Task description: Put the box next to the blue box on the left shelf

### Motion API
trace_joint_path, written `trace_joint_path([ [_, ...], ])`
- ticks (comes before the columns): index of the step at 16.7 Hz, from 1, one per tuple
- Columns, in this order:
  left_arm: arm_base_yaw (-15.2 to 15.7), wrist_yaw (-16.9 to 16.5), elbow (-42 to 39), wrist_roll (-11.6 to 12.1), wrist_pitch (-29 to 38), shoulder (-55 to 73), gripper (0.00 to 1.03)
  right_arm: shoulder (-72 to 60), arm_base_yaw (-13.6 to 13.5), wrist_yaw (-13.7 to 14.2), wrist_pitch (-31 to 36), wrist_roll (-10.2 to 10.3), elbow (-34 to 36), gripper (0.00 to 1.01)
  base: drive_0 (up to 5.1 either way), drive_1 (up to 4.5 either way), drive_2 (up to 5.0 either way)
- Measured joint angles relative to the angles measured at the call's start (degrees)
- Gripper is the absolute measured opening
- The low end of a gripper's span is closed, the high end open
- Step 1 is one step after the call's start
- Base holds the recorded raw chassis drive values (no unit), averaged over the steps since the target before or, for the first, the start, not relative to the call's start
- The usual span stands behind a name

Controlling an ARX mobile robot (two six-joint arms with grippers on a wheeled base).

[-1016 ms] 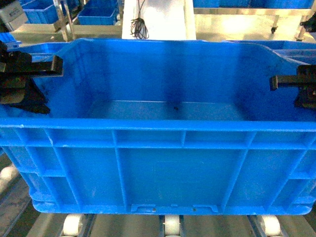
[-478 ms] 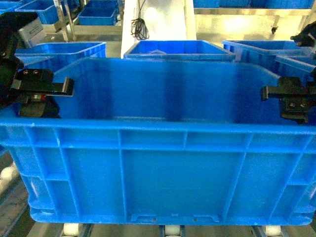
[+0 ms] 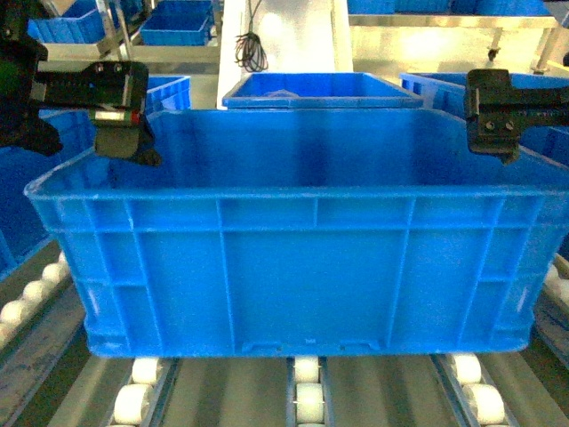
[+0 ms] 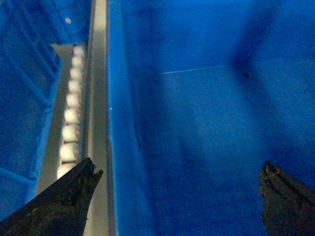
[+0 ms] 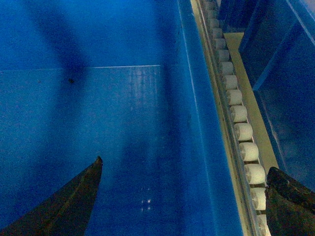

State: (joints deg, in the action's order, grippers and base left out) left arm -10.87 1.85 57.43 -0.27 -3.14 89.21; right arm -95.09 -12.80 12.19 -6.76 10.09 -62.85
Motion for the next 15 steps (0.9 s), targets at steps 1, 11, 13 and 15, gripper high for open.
trace_joint_path([
  [1,0.17,1.66,0.0,0.04,3.26,-0.15,0.98,0.26,-0.42,0.28,1.05,-0.17,-0.2,0.98,0.0,0.0,0.0],
  [11,5.11,4.74,-23.98,-0.72,48.5,-10.6,0.49,13.51,4.11,-2.91,51.47,-8.39,25.05,0.51,0.0,0.0,0.0],
  [13,5.88,3.21,-31.87,-0.72,51.15,-16.28,0.23,19.28,5.64,-4.83,54.75,-9.14,33.97,0.25,0.0,0.0,0.0],
  [15,7.02,2.21,-38.95,-0.72,51.67,-21.16,0.02,24.37,7.21,-6.54,55.82,-9.68,42.07,0.02,0.0,0.0,0.0],
])
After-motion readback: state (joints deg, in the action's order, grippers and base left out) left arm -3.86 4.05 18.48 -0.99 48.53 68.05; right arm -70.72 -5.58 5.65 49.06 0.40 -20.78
